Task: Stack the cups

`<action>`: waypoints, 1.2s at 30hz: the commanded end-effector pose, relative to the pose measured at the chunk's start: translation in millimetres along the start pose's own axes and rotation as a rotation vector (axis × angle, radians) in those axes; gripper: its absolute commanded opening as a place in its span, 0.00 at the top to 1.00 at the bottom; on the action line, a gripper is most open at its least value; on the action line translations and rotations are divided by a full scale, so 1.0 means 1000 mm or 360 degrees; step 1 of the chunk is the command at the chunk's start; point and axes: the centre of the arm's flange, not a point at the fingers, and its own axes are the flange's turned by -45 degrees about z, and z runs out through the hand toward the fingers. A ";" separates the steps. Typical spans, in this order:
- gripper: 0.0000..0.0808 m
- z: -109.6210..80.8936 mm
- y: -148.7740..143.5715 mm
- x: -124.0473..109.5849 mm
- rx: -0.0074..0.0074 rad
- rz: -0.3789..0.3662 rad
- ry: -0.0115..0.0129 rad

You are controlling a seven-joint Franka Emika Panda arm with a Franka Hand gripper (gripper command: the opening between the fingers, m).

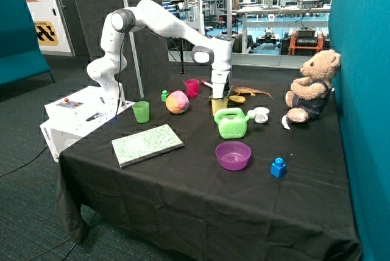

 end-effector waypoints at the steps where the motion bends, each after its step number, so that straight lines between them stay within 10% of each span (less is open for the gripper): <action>1: 1.00 0.000 0.003 -0.002 0.00063 0.0006 -0.00044; 36: 1.00 -0.124 0.013 -0.059 0.00063 -0.0035 -0.00043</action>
